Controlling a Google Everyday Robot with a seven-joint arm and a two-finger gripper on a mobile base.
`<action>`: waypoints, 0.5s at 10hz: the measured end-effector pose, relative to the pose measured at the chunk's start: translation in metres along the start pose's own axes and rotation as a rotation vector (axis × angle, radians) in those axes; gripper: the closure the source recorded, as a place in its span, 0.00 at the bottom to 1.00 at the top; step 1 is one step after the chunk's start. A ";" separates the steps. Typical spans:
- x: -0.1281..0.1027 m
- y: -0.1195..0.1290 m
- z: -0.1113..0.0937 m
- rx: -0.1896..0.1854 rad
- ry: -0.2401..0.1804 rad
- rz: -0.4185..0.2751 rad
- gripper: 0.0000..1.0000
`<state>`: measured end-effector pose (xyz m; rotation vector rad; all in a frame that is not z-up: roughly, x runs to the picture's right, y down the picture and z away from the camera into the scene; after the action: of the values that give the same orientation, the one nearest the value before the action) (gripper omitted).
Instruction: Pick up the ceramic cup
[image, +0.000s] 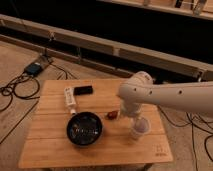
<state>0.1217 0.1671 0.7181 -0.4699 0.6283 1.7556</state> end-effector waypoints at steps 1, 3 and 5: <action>-0.001 -0.004 0.006 -0.002 0.014 0.013 0.35; -0.006 -0.007 0.018 -0.023 0.036 0.032 0.35; -0.008 -0.009 0.028 -0.032 0.058 0.029 0.35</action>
<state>0.1326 0.1808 0.7432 -0.5381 0.6519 1.7871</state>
